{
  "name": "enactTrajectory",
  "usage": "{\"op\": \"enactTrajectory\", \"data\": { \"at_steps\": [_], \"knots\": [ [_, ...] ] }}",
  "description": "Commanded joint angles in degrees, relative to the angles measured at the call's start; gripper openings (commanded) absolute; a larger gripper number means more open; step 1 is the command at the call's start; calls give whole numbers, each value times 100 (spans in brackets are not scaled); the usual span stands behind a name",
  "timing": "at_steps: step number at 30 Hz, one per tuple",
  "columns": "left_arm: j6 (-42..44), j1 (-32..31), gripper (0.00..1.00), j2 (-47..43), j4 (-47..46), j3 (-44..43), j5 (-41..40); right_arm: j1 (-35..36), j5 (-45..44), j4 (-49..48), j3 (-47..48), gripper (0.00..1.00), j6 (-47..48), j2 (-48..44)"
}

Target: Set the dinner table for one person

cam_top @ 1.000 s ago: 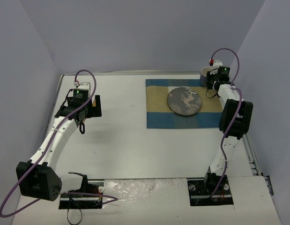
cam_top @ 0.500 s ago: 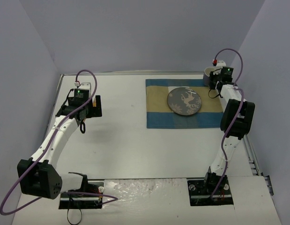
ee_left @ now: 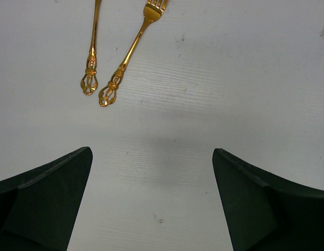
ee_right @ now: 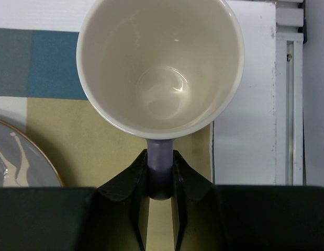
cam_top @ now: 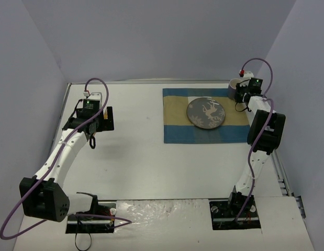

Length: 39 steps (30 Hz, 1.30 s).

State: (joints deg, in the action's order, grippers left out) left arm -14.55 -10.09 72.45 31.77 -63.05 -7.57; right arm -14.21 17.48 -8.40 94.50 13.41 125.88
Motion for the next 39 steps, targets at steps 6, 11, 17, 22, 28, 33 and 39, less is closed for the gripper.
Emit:
{"op": "enactTrajectory", "data": {
  "at_steps": [6,11,17,22,28,33,39],
  "knots": [
    [75,33,97,-20,-312,-121,11,-109,326,-652,278,0,224,-45],
    [73,33,97,-20,-314,-129,19,-126,256,-643,194,30,229,-51],
    [75,33,97,-35,-314,-135,40,-126,-24,-670,14,69,40,-346],
    [57,27,97,-74,-292,-147,52,-99,-310,-731,-239,85,-358,-885],
    [17,33,97,-99,-262,-157,-23,72,-691,-840,-1048,93,-1084,-1985],
    [13,67,97,-135,-328,-104,-128,583,-1390,-892,-2112,100,-1683,-3039],
    [75,156,97,58,-478,-50,-122,1242,-1625,-1058,-3120,100,-2543,-4297]
  ]
}}
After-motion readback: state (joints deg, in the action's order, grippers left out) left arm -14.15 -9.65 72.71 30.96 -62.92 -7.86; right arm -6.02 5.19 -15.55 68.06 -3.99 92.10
